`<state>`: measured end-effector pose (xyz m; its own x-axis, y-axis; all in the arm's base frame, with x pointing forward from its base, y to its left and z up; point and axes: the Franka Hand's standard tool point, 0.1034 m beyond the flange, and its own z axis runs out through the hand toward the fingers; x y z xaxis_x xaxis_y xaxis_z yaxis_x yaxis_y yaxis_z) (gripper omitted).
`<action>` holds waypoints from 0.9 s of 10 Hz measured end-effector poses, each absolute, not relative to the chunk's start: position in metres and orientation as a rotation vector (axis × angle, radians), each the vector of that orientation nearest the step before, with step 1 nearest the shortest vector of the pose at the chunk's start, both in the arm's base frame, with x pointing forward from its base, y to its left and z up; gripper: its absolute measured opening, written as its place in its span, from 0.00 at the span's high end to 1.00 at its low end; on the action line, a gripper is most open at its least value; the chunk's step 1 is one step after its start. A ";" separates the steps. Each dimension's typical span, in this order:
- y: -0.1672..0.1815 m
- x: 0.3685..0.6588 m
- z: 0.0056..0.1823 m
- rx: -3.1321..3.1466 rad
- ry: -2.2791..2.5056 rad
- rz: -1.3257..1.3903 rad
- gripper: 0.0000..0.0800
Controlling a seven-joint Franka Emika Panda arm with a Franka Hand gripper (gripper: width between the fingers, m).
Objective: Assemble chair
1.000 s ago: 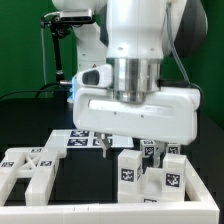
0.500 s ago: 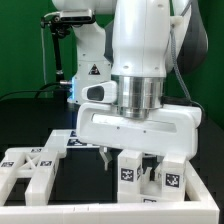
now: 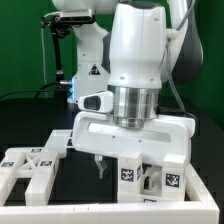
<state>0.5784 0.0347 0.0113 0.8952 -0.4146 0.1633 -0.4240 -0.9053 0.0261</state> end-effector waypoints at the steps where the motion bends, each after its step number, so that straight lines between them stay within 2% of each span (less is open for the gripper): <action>1: 0.033 0.577 0.010 2.997 -0.662 0.241 0.19; 2: 0.031 0.576 0.009 2.996 -0.656 0.239 0.19; 4: 0.031 0.577 0.009 2.996 -0.656 0.239 0.50; 5: 0.031 0.577 0.009 2.997 -0.656 0.239 0.50; 6: 0.031 0.577 0.009 2.997 -0.655 0.239 0.73; 7: 0.031 0.577 0.009 2.997 -0.651 0.239 0.89; 8: 0.032 0.576 0.009 2.998 -0.646 0.237 0.89; 9: 0.032 0.576 0.009 2.999 -0.645 0.235 0.95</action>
Offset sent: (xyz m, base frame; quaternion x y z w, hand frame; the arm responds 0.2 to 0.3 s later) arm 0.0000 -0.0002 0.0003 0.0018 0.0011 -0.0001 1.0000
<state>0.5762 0.0317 0.0094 0.9006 -0.4032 0.1624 -0.4131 -0.9101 0.0316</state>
